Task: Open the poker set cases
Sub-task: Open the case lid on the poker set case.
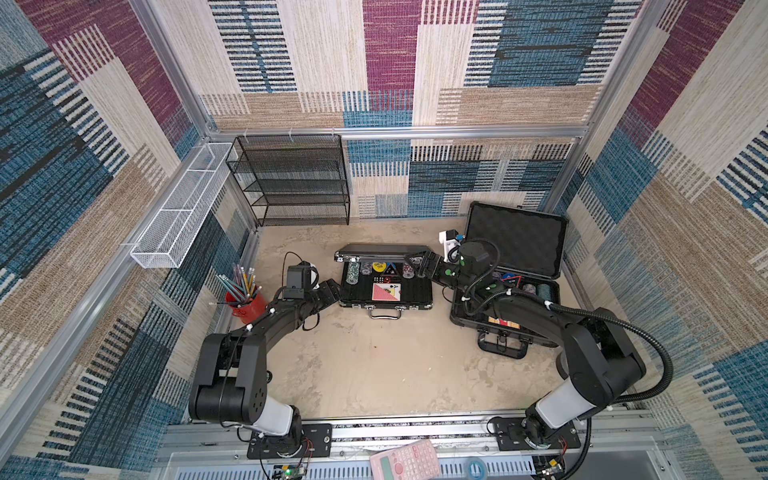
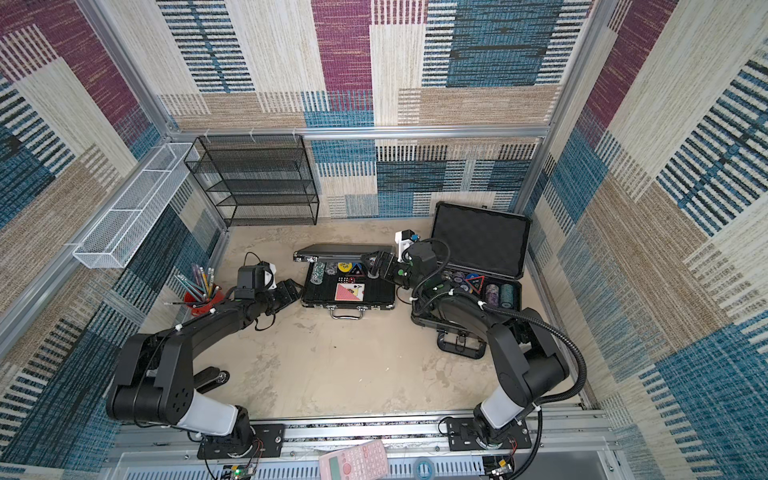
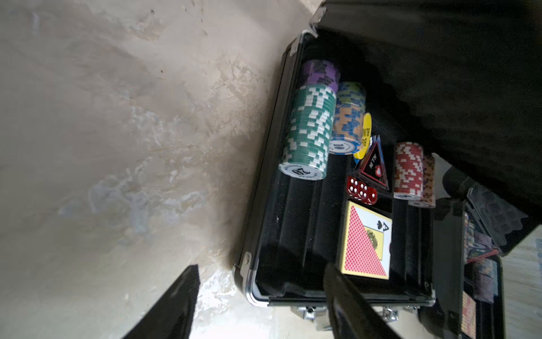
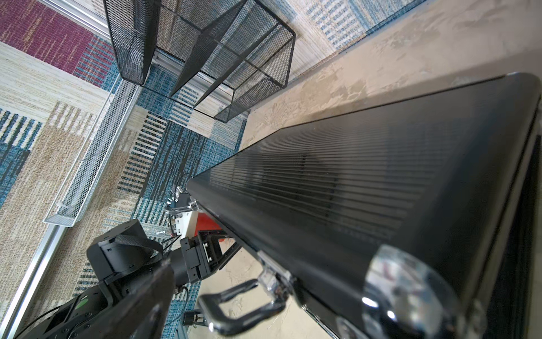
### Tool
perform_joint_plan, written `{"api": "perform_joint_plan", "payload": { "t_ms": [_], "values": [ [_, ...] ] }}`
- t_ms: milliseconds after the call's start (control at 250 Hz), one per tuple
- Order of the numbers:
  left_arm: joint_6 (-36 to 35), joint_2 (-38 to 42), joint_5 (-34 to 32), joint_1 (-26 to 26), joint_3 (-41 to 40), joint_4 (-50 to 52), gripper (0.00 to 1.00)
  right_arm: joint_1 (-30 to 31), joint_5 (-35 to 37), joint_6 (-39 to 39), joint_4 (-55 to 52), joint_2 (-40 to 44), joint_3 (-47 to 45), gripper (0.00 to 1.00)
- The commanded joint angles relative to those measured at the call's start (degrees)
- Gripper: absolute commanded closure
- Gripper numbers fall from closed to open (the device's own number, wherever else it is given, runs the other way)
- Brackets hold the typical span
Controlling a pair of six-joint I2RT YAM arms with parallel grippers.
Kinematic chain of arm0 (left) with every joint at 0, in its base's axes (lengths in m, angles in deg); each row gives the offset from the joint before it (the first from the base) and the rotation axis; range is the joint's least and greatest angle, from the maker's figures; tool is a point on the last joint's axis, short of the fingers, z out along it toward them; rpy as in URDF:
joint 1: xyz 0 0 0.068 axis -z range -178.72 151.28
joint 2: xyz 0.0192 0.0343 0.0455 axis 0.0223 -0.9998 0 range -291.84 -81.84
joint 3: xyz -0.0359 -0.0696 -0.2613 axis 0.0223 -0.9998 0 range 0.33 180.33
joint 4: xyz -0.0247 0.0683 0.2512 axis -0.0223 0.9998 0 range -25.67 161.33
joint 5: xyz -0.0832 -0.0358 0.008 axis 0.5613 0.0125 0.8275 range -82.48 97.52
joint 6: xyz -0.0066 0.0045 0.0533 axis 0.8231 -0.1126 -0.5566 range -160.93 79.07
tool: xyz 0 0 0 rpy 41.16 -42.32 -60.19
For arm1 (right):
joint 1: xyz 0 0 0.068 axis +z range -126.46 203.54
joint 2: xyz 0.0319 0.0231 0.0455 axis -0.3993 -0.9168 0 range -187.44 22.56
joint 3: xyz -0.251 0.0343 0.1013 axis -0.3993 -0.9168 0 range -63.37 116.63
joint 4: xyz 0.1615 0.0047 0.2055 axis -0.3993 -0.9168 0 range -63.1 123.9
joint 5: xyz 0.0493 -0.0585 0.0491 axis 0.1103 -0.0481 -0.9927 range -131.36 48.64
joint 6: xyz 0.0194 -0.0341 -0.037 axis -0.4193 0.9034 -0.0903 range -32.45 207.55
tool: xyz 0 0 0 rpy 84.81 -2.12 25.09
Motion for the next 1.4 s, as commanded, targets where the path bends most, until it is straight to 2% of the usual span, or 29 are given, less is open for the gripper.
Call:
{"api": "perform_joint_plan", "payload": {
  "t_ms": [0, 180, 304, 752, 992, 1396],
  "values": [
    [-2.6, -2.2, -0.6, 0.7, 1.7, 0.3, 0.33, -0.3, 1.0, 1.4, 0.7, -0.1, 1.2, 0.01],
    [-3.9, -6.1, -2.3, 1.7, 4.5, 2.2, 0.39, -1.1, 0.9, 2.1, -0.1, -0.4, 2.4, 0.01],
    [-4.9, -8.5, -3.4, 2.4, 6.7, 3.8, 0.48, -1.7, 0.5, 2.5, -0.3, -1.2, 3.6, 0.0],
    [-6.1, -13.5, -5.9, 3.5, 10.1, 8.1, 0.56, -3.4, -0.9, 4.3, -1.6, -5.1, 9.2, 0.0],
    [-6.8, -14.0, -7.4, 3.7, 10.2, 9.8, 0.65, -4.3, -1.7, 4.7, -2.2, -7.4, 12.9, 0.0],
    [-6.7, -14.1, -7.1, 3.7, 9.5, 9.9, 0.66, -6.4, -4.0, 4.9, -3.5, -11.8, 19.8, 0.0]
  ]
}}
